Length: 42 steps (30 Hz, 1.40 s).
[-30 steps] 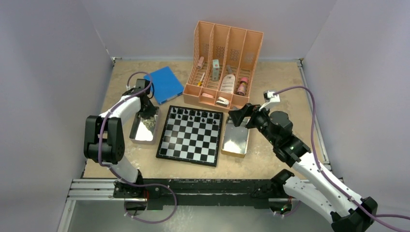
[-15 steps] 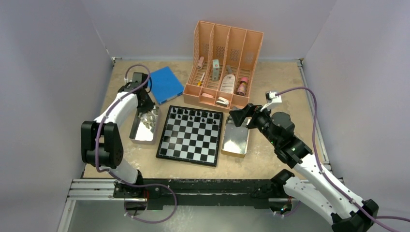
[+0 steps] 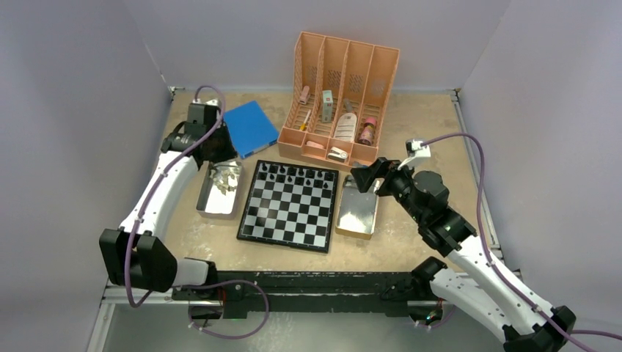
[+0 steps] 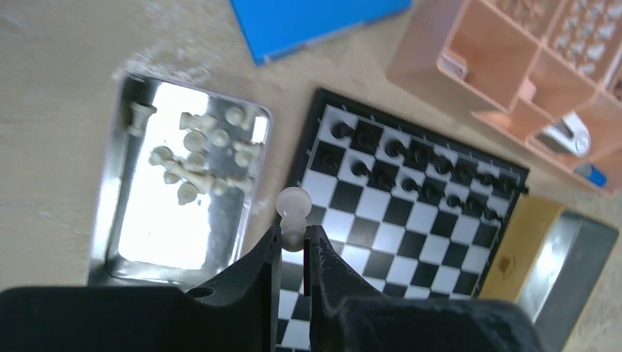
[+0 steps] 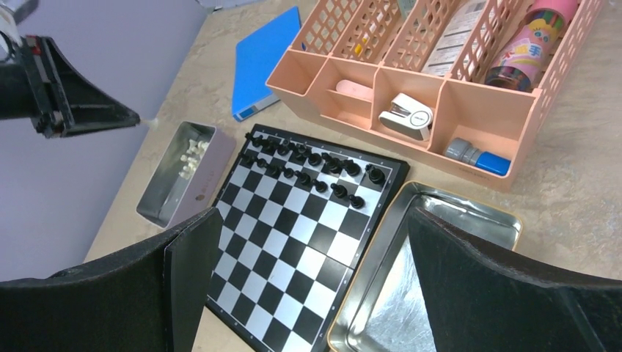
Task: Set up the chess pieces on the board
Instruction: Pick up the chess piece from the storage box, then place the chess piece on the chessboard.
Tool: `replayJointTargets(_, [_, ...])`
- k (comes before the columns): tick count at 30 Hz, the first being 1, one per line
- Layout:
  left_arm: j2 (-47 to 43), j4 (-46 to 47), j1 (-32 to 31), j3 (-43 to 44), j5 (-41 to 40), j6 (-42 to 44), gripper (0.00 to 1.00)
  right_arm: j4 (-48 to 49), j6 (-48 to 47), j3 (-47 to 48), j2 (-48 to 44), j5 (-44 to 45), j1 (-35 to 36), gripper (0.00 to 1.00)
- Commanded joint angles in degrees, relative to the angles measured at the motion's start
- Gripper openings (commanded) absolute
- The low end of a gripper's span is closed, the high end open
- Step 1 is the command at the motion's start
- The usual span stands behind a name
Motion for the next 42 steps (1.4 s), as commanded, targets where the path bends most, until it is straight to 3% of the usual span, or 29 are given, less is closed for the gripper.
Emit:
replayJointTargets(1, [-1.54, -6.15, -6.38, 1.33, 2.66, 3.92, 0.0, 1.42, 0.55, 3.06, -1.29, 1.84, 0.17, 0.98])
replayJointTargets(4, [-3.86, -7.17, -10.93, -0.66, 2.19, 2.31, 0.01, 1.08, 0.65, 3.6, -1.26, 2.45, 0.17, 0.98])
replayJointTargets(15, [-13.19, -6.46, -16.64, -12.83, 10.31, -0.65, 0.01, -2.05, 1.1, 3.05, -0.6, 4.3, 0.15, 0.98])
replayJointTargets(19, [-14.7, -6.47, -22.2, -14.29, 10.77, -3.97, 0.02, -2.69, 1.26, 2.18, -0.45, 4.69, 0.15, 0.98])
replayJointTargets(32, [-5.89, 0.15, -40.42, -21.19, 2.15, -18.24, 0.03, -2.61, 1.56, 2.24, -0.5, 5.45, 0.17, 0.98])
replayJointTargets(42, [-4.98, -0.32, -43.2, -22.95, -5.99, -20.87, 0.05, -1.99, 0.9, 2.25, -0.07, 5.27, 0.15, 0.98])
